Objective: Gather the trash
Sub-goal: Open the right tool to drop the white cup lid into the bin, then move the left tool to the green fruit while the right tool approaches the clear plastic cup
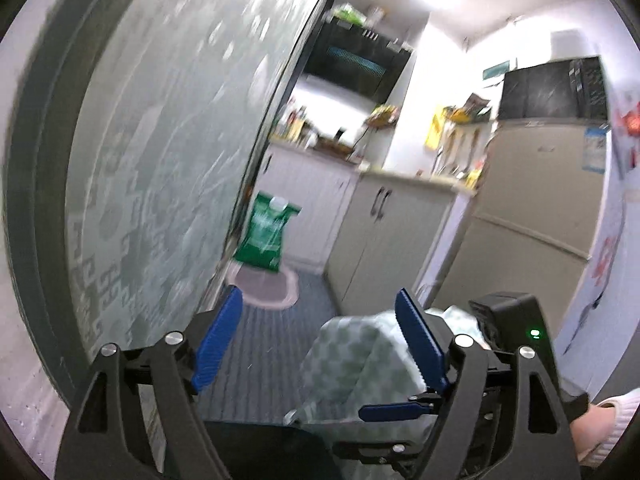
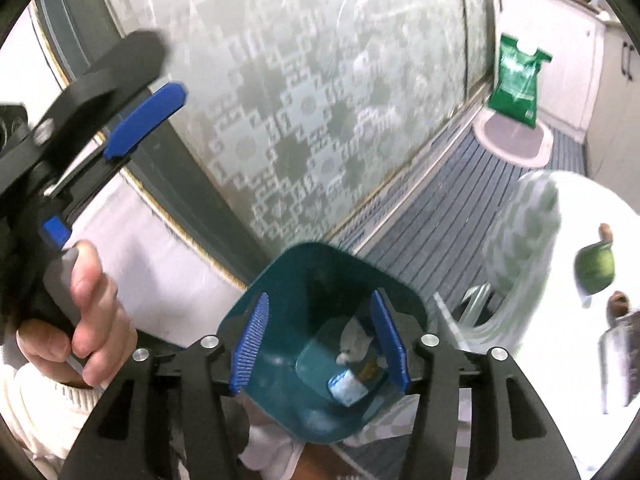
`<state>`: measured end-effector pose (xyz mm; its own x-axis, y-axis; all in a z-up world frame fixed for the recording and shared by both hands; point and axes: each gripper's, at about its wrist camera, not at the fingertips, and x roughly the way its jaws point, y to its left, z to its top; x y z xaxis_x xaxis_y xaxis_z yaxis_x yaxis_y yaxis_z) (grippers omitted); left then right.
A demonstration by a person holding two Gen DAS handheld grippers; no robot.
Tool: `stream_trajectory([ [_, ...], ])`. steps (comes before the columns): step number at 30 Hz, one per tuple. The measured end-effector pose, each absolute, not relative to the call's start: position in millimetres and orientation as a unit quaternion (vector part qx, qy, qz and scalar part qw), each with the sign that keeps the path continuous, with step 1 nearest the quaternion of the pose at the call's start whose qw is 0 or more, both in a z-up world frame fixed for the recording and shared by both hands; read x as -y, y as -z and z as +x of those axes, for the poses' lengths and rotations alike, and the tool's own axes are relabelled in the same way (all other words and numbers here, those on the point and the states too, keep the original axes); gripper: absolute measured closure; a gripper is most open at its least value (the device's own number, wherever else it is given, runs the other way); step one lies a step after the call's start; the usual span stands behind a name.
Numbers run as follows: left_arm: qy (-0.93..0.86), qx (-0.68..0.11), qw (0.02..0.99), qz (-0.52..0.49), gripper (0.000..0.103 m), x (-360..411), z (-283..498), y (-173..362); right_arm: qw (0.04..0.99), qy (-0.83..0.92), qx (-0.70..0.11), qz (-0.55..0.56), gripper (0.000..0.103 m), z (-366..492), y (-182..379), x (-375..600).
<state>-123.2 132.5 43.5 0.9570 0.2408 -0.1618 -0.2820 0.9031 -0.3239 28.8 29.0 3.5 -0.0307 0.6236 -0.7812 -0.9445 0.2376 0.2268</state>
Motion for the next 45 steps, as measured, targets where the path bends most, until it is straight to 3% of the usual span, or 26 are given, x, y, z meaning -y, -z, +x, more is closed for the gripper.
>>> stream_trajectory([
  [7, -0.102, -0.041, 0.979, -0.171, 0.016, -112.9, -109.1, -53.1, 0.715, -0.57, -0.369, -0.165, 0.037, 54.6, -34.8, 6.6],
  [15, -0.057, -0.078, 0.984, -0.148, 0.011, -79.0, -76.1, -47.7, 0.769, -0.523, -0.348, -0.118, 0.03, 105.2, -63.9, 68.8],
  [32, -0.079, -0.185, 0.977, -0.066, 0.01, -20.2, 20.7, -10.8, 0.821, -0.451, -0.344, -0.066, 0.029, 156.1, -73.9, 174.3],
  [45, -0.125, -0.301, 0.945, -0.031, 0.038, -21.6, 89.3, 15.6, 0.849, -0.401, -0.334, -0.086, 0.029, 184.8, -74.8, 225.4],
])
